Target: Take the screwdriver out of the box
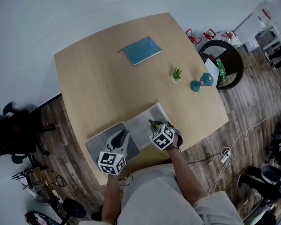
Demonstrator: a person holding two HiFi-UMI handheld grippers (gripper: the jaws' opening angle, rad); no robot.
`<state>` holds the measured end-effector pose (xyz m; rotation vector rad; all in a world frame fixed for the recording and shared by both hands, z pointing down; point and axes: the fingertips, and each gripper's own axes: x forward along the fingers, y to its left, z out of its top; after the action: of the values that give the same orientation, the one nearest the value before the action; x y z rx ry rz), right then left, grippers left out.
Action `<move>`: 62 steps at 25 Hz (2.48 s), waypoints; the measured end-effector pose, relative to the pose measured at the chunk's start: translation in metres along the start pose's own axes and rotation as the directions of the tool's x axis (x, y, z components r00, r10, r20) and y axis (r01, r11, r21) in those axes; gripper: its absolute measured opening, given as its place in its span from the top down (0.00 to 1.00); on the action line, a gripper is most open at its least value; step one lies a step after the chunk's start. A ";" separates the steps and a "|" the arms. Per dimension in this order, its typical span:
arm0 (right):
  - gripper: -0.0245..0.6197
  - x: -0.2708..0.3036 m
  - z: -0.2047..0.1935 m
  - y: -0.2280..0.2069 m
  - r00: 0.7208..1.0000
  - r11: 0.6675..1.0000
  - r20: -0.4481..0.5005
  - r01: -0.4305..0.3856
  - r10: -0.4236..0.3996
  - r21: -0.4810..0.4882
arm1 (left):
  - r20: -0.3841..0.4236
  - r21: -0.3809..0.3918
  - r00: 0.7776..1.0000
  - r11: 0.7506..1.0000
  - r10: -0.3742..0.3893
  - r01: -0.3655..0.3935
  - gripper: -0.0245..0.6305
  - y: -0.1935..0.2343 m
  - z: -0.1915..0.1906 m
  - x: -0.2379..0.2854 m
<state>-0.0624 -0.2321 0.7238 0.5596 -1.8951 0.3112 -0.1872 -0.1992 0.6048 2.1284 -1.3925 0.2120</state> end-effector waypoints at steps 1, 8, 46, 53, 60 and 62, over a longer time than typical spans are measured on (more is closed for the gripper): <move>0.84 -0.005 0.003 0.000 1.000 1.000 0.030 -0.007 0.006 0.019 | 0.005 -0.006 1.000 1.000 0.006 -0.005 0.86 0.000 0.000 -0.001; 0.84 -0.041 0.015 0.001 0.979 0.993 0.202 -0.032 0.008 0.114 | 0.029 0.002 0.999 1.000 0.028 -0.028 0.86 -0.013 0.002 -0.011; 0.84 -0.198 -0.105 0.066 0.760 0.930 0.620 -0.059 -0.194 0.364 | 0.084 0.083 0.996 0.996 0.030 -0.037 0.88 -0.162 -0.059 -0.096; 0.84 -0.209 -0.122 0.073 0.751 0.926 0.627 -0.056 -0.207 0.373 | 0.087 0.104 0.995 0.993 0.048 -0.057 0.94 -0.175 -0.066 -0.105; 0.84 -0.216 -0.128 0.079 0.727 0.923 0.654 -0.074 -0.209 0.377 | 0.129 0.117 0.991 0.991 0.046 -0.062 0.96 -0.184 -0.066 -0.122; 0.84 -0.216 -0.128 0.084 0.726 0.924 0.657 -0.079 -0.203 0.373 | 0.138 0.115 0.989 0.991 0.055 -0.071 0.96 -0.183 -0.068 -0.129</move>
<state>0.0629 -0.0508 0.5774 1.1251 -2.5503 0.4764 -0.0714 -0.0084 0.5356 2.2338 -1.5612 0.1836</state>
